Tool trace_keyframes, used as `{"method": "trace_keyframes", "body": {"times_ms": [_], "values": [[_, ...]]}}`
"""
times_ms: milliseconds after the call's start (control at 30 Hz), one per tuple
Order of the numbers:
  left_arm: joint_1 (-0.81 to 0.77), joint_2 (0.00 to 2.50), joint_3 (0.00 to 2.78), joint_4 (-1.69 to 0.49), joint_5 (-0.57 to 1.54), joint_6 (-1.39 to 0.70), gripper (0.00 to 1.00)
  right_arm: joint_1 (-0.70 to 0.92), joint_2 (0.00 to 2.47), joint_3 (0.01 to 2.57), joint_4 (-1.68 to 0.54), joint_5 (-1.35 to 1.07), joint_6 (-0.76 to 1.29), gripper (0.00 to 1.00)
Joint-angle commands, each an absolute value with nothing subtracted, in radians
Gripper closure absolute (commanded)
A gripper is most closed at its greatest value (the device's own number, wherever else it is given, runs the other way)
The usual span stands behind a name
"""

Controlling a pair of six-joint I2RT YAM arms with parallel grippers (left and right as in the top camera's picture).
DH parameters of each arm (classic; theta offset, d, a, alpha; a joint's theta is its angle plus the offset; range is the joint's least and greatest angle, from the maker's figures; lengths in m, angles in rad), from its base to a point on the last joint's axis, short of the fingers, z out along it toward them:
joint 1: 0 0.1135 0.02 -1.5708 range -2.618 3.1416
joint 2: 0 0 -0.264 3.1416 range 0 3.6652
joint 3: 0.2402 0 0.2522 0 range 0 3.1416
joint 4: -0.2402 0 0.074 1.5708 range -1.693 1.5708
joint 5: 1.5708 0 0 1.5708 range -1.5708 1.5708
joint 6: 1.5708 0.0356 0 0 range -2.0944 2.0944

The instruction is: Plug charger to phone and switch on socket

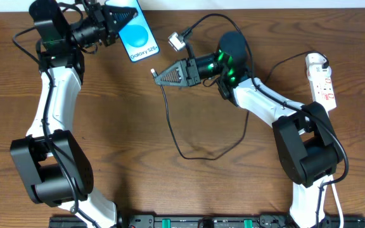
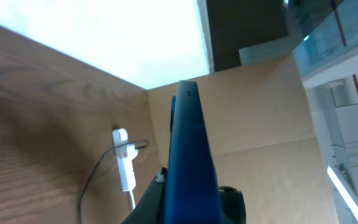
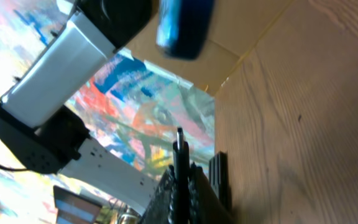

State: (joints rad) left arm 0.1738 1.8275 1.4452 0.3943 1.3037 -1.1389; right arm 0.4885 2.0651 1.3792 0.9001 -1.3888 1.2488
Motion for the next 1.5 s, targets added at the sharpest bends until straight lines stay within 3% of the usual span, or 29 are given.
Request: {"method": "trace_keyframes", "body": {"times_ms": [0,267,1467], "values": [[0.173,1.823,1.459,0.457,1.289,-1.235,0.93,0.488,2.064,1.388,1.011,-1.297,1.478,0.99],[0.172,1.823,1.459,0.583,1.309,-1.348,0.93,0.488,2.064,1.388,1.198,-1.229,1.627,0.99],[0.164,1.823,1.459,0.592,1.345,-1.343,0.93,0.492,2.064,1.388,1.201,-1.221,1.619,0.99]]}}
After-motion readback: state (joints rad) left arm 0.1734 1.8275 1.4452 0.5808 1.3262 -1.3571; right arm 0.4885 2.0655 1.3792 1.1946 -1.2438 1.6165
